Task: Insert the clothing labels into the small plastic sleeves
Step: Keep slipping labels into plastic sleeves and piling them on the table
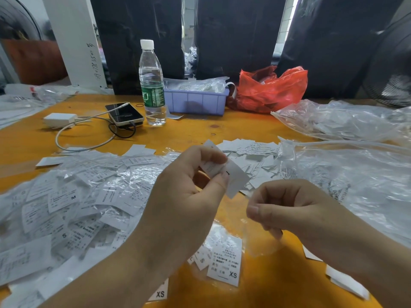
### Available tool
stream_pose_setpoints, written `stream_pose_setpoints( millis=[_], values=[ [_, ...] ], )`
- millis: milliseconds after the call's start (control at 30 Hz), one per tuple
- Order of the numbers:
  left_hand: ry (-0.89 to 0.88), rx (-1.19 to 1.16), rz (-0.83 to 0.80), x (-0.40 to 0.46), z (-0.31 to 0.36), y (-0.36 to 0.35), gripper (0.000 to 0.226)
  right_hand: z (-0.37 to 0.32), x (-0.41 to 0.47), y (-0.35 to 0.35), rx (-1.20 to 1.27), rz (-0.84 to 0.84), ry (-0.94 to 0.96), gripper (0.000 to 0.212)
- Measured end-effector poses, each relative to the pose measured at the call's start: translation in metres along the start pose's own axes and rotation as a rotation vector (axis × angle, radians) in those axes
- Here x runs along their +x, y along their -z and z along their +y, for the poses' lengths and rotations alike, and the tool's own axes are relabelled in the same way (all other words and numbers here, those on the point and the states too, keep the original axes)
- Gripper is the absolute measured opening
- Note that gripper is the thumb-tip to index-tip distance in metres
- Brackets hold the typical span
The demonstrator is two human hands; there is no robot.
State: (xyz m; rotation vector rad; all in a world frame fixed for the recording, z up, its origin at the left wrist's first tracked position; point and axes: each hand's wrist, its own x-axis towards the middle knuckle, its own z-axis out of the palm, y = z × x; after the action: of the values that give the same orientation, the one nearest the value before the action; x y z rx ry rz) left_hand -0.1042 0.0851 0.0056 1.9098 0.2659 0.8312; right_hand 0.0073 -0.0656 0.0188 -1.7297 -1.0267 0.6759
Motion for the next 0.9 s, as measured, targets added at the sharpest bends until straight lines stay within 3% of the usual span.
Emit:
stream_pose_setpoints(
  millis=[300,600,900],
  values=[
    [0.107,-0.289,-0.122,0.0041,-0.0029,-0.0025,0.044,-0.0029,-0.001,-0.0001,0.215,0.044,-0.009,0.033],
    [0.101,-0.307,-0.13,0.0047,-0.0013,0.0012,0.02,-0.0003,0.0004,0.0019,0.183,0.041,0.0,0.032],
    [0.081,-0.325,-0.047,0.0044,0.0042,0.0032,0.018,0.0022,0.0016,0.0033,0.212,0.018,-0.004,0.031]
  ],
)
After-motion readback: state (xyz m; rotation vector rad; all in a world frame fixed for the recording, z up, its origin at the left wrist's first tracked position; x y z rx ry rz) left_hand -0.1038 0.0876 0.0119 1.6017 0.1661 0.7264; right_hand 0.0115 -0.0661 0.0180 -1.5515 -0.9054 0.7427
